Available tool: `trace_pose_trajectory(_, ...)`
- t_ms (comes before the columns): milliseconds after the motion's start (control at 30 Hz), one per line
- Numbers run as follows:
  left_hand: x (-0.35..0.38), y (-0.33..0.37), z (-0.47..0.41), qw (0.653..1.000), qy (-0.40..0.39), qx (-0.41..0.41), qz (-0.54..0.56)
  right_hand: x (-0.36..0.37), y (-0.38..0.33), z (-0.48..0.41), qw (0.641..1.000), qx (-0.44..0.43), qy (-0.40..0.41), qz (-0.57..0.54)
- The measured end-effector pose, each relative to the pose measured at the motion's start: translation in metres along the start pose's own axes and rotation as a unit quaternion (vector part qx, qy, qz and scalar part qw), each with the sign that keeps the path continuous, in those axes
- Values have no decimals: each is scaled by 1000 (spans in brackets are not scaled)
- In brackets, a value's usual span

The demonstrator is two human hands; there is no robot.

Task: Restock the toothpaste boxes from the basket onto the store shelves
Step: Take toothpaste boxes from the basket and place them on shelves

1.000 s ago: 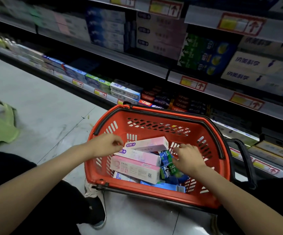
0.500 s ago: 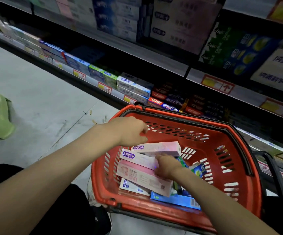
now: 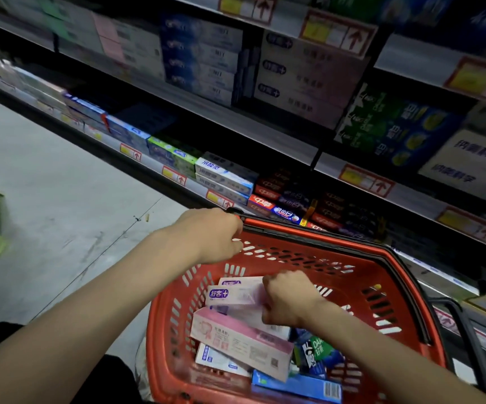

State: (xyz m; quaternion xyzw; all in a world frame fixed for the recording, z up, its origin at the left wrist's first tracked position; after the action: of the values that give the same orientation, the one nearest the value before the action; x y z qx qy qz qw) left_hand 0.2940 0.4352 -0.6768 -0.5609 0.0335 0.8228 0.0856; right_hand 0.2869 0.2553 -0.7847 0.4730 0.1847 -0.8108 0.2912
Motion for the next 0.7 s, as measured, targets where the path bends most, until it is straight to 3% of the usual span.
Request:
trace_pose_trajectory(100, -10, -9, -5, 998, 9, -5, 66, -34, 18, 23, 999, 21, 24, -25)
trace_pose_trajectory(167, -18, -19, -8, 992, 22, -14, 126, -54, 41, 47, 985, 73, 46, -152)
trace_pose_trajectory(267, -26, -29, -9, 974, 56, -38, 218, -74, 79, 81, 906, 113, 77, -399)
trace_pose_trajectory(433, -31, -15, -11, 940, 95, -95, 314, -88, 110, 128, 773, 100, 113, -616)
trace_pose_trajectory(567, -20, 5, -8, 841, -12, -177, 511, -83, 118, 148, 696, 96, 95, -705)
trace_pose_trajectory(700, -9, 20, -6, 768, -67, -166, 615, -80, 124, 155, 683, 101, 98, -717)
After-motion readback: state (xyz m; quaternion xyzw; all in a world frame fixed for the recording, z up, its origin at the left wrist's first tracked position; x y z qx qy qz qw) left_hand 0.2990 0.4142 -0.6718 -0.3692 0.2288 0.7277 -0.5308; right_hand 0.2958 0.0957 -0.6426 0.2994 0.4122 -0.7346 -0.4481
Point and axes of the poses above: each hand's wrist, its own z-axis away from the middle knuckle, its own x-axis out of the palm, y = z × x, the point moved 3 cm from there along -z, towards the middle knuckle, and after that the axes turned 7 degrees about -z, right-handed, at the moved point
